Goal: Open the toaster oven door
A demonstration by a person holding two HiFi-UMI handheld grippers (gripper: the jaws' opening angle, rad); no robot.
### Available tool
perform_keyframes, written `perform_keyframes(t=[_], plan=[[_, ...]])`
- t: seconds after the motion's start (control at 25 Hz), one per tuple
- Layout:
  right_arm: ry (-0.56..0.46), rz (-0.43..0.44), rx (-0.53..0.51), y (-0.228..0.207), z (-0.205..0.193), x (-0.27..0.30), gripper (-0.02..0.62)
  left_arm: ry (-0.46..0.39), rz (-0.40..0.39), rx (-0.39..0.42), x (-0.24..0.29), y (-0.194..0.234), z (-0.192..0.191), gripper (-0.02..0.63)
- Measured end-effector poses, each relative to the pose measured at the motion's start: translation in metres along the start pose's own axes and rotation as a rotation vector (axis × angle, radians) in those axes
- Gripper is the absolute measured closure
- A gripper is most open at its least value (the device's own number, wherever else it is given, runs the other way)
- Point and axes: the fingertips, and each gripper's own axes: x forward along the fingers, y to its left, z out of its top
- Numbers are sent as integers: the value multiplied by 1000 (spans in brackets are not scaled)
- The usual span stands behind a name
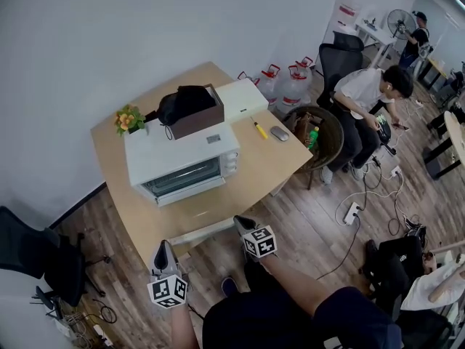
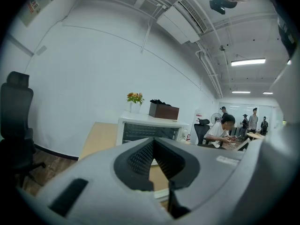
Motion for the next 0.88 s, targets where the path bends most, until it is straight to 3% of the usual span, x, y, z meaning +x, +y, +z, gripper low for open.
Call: perform_keyframes(t=[0.32, 0.88], plan=[[-180, -32, -66, 10, 56, -47, 583, -11, -24, 6, -2, -2, 4, 611], [-341, -62, -174, 30, 85, -96, 584, -16, -58, 13, -8, -10, 1, 611]])
